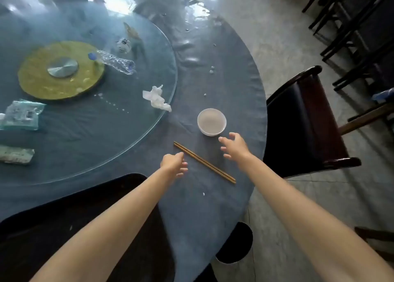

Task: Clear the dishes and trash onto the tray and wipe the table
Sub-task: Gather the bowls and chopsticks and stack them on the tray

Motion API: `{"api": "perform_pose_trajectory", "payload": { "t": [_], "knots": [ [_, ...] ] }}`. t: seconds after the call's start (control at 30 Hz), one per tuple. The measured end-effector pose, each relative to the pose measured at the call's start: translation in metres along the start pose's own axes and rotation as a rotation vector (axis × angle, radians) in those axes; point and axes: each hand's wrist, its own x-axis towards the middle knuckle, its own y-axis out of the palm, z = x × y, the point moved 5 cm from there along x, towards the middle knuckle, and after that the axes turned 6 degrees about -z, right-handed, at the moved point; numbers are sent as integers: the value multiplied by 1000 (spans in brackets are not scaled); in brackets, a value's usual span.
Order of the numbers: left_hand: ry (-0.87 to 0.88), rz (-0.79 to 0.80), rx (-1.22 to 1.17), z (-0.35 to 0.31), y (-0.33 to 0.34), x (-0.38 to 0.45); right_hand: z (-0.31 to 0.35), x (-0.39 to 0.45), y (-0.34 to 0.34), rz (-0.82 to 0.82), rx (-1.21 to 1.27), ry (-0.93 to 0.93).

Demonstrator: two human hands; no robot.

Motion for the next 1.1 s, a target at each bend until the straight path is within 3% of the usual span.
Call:
{"api": "perform_pose_trajectory", "payload": {
  "t": [0.13,0.43,0.57,0.83,1.1],
  "knots": [
    [-150,-105,-90,-6,30,17,0,35,5,103,255,213],
    [-239,-420,45,-22,65,35,9,78,5,219,444,244],
    [-245,-488,101,-19,70,40,8,84,10,235,491,245],
    [-105,-420,324,-24,66,34,-1,79,7,186,515,207],
    [-42,-193,-180,-7,31,18,-15,41,10,228,495,168]
  ]
}}
